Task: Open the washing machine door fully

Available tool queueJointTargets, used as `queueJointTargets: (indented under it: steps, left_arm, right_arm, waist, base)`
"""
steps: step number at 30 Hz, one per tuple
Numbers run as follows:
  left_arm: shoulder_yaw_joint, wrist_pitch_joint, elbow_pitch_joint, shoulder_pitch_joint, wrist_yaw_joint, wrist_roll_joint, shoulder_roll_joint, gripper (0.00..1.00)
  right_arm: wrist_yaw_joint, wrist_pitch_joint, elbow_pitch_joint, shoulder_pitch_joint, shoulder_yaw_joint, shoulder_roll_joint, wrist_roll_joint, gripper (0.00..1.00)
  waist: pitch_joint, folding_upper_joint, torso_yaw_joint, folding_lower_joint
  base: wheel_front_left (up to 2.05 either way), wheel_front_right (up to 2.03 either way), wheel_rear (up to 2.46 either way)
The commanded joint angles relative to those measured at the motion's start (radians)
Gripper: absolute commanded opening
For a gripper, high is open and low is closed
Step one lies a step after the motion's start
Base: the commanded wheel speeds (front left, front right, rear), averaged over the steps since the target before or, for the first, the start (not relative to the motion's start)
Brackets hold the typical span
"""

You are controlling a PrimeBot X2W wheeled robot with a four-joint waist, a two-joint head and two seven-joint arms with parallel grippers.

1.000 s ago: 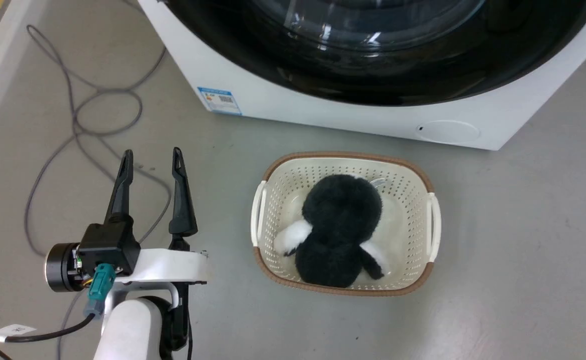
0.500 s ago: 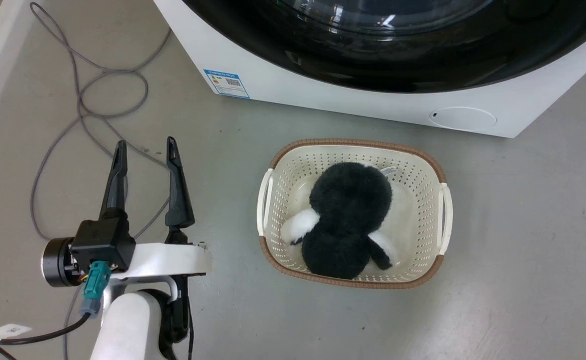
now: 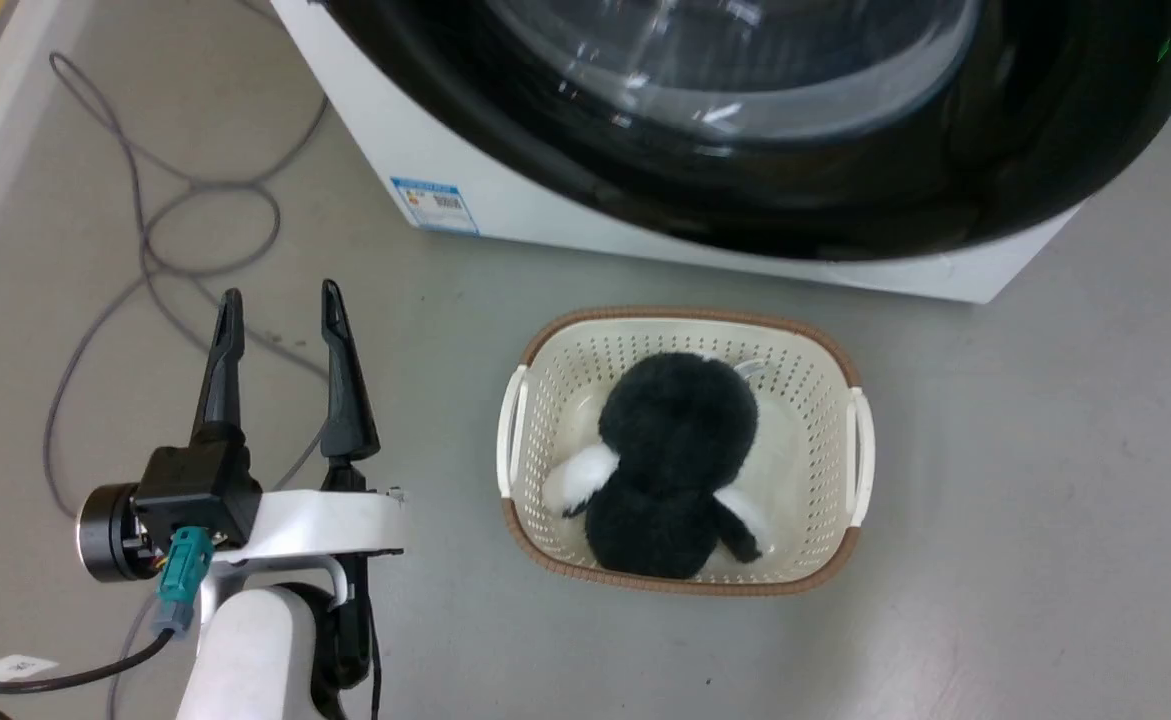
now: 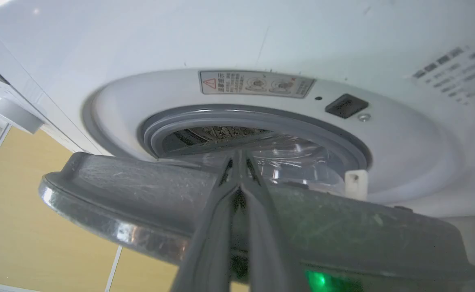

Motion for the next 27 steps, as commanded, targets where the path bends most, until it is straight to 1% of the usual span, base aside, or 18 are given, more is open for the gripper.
queueJointTargets:
  steps: [1,5,10,18,22,27]
  left_arm:
    - [0.005,-0.006,0.005,0.011,-0.004,0.002,0.000,1.00]
    - [0.012,-0.006,0.007,0.030,-0.003,0.005,0.000,1.00]
    - [0.024,-0.006,0.014,0.056,-0.014,0.014,0.000,1.00]
    - [0.027,-0.006,0.027,0.086,-0.027,0.023,0.000,1.00]
    - [0.025,-0.006,0.033,0.099,-0.028,0.023,0.000,1.00]
    - [0.020,-0.006,0.043,0.124,-0.031,0.024,0.000,1.00]
  right_arm:
    - [0.001,0.026,-0.025,0.058,0.016,0.021,0.011,0.00]
    - [0.001,0.070,-0.087,0.154,0.031,0.020,0.023,0.00]
    - [0.001,0.103,-0.165,0.266,0.043,0.036,0.042,0.00]
    - [0.001,0.171,-0.333,0.431,0.086,0.060,0.061,0.00]
    - [0.001,0.187,-0.381,0.490,0.104,0.068,0.063,0.00]
    - [0.001,0.202,-0.475,0.586,0.139,0.104,0.071,0.00]
  waist:
    - [-0.026,0.0000,-0.012,0.0000]
    - [-0.060,0.0000,-0.025,0.0000]
    - [-0.101,0.0000,-0.046,0.0000]
    - [-0.147,0.0000,-0.064,0.0000]
    - [-0.171,0.0000,-0.067,0.0000]
    - [-0.209,0.0000,-0.072,0.0000]
  base:
    - [0.00,0.00,0.00]
    - [0.00,0.00,0.00]
    - [0.00,0.00,0.00]
    - [0.00,0.00,0.00]
    - [0.00,0.00,0.00]
    - [0.00,0.00,0.00]
